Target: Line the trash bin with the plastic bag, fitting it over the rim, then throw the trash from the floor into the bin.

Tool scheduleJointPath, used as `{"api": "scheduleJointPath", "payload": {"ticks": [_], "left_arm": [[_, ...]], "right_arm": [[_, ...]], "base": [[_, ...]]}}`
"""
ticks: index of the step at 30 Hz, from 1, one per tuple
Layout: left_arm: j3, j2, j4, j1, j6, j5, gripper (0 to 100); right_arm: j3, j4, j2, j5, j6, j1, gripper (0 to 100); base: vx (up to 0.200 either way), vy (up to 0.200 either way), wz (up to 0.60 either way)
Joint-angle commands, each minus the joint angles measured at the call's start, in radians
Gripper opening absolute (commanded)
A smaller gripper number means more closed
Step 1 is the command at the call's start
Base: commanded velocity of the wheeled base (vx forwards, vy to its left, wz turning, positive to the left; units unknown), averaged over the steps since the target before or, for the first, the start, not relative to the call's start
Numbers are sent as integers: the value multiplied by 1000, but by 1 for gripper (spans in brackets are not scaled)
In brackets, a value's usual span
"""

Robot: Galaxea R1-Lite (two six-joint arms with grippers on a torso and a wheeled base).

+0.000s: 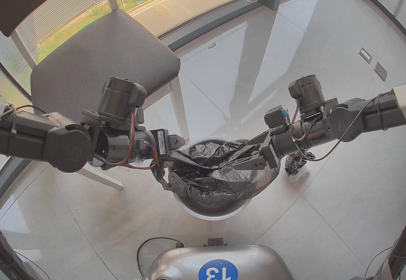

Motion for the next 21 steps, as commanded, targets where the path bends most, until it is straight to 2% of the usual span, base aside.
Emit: {"api": "scheduleJointPath", "payload": {"ticks": [1, 2, 4, 5, 6, 9, 11, 14, 21], "left_arm": [[-3, -65, -27, -30, 6, -1, 100], [-3, -66, -27, -30, 8, -1, 100], [-3, -74, -39, -39, 14, -1, 100], [-4, -77, -47, -44, 15, -1, 100], [-4, -80, -53, -45, 17, -2, 100], [-9, -86, -70, -47, 18, -9, 100], [-9, -93, -79, -50, 18, -10, 100], [-10, -99, -84, -53, 20, -12, 100], [-9, -125, -84, -53, 31, -13, 100]], "right_arm": [[-16, -15, 39, -77, -110, 15, 100], [-18, -17, 40, -79, -119, 14, 100], [-36, -21, 57, -126, -199, 14, 100], [-51, -23, 71, -177, -222, 12, 100], [-71, -23, 89, -264, -251, 8, 100], [-114, -21, 123, -465, -331, -17, 100], [-125, -21, 128, -537, -348, -22, 100], [-136, -21, 146, -571, -358, -28, 100], [-174, -21, 177, -576, -354, -26, 100]], "base": [[0, 0, 0], [0, 0, 0], [0, 0, 0], [0, 0, 0], [0, 0, 0], [0, 0, 0], [0, 0, 0], [0, 0, 0], [0, 0, 0]]}}
